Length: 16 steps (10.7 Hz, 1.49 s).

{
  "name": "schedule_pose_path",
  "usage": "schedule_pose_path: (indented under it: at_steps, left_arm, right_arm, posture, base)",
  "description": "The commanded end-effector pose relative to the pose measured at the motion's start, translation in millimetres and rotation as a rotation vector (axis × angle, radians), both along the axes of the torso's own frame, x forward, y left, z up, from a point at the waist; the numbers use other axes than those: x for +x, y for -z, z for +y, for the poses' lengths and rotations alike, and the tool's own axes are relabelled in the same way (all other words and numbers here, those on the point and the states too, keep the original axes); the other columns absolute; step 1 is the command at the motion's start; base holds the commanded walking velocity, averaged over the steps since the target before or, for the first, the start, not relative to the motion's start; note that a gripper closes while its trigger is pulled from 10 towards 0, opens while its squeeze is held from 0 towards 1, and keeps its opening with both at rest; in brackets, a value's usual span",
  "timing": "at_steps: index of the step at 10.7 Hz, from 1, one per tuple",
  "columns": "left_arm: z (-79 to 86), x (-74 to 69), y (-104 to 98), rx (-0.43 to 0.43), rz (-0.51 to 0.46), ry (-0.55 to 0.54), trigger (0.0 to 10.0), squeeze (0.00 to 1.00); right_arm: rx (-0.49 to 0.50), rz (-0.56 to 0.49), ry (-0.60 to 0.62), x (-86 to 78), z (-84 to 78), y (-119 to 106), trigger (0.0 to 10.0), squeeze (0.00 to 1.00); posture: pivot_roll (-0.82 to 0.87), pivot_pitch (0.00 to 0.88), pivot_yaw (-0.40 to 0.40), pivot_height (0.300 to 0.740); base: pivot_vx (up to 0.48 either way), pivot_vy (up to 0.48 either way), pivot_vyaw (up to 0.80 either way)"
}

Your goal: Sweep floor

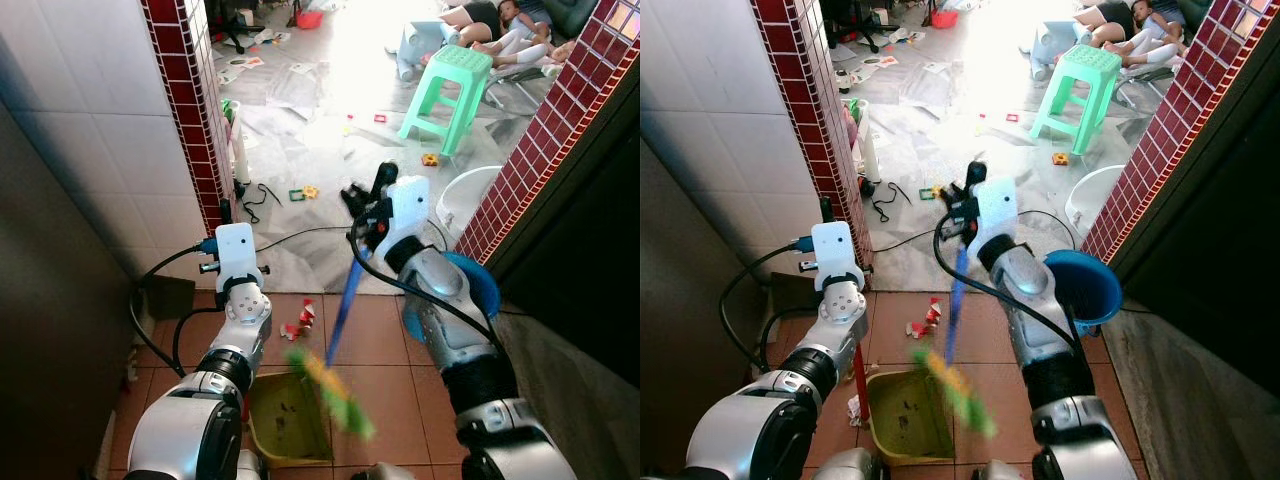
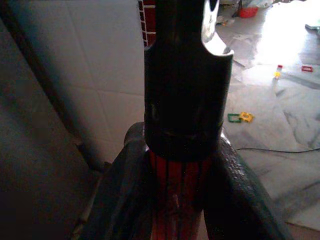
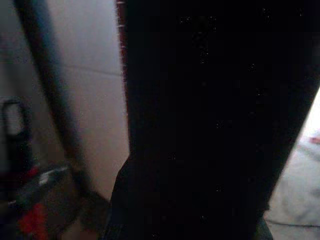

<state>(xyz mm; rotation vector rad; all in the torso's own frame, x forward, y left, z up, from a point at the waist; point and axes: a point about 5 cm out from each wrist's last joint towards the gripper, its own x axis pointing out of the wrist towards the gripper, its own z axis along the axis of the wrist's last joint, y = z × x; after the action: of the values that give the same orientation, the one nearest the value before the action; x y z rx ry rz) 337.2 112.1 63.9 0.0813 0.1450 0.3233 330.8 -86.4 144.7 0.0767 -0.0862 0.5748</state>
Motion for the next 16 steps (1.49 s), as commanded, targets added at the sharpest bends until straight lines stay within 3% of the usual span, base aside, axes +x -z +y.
schedule_pose_path:
  at_steps: [1,5,9,13,15,16]
  left_arm:
    - [-3.4,-1.0,4.2,0.019,0.038,0.018,10.0,0.0]
    - [-3.7,-1.0,5.9,0.021,0.052,0.039,10.0,0.0]
    - [-6.7,-1.4,7.3,0.023,0.064,0.07,10.0,0.0]
    - [-23.5,-2.1,10.1,-0.08,0.089,0.229,10.0,0.0]
    - [-22.9,-2.1,10.3,-0.086,0.09,0.232,10.0,0.0]
    - [-16.3,0.3,5.9,-0.045,0.061,0.184,10.0,0.0]
  right_arm:
    - [0.036,-0.023,-0.05,-1.8,4.7,-13.0,10.0,0.0]
    - [0.023,-0.093,-0.174,-5.4,5.1,-51.7,10.0,0.0]
    - [-0.016,-0.252,-0.05,6.4,-12.7,-81.7,10.0,0.0]
    - [-0.139,-0.219,0.067,9.1,-27.1,-49.0,10.0,0.0]
    - [-0.147,-0.185,0.074,6.3,-22.9,-36.2,10.0,0.0]
    - [-0.14,-0.15,0.072,2.5,-17.5,-26.9,10.0,0.0]
  posture:
    - [-0.09,0.0,-0.046,0.74]
    - [-0.1,0.0,-0.038,0.74]
    - [-0.09,0.0,-0.037,0.74]
    - [-0.09,0.0,-0.039,0.74]
    - [-0.09,0.0,-0.038,0.74]
    - [-0.09,0.0,-0.038,0.74]
  base:
    - [0.0,0.0,0.0]
    - [0.0,0.0,0.0]
    - [0.0,0.0,0.0]
    - [0.0,0.0,0.0]
    - [0.0,0.0,0.0]
    - [0.0,0.0,0.0]
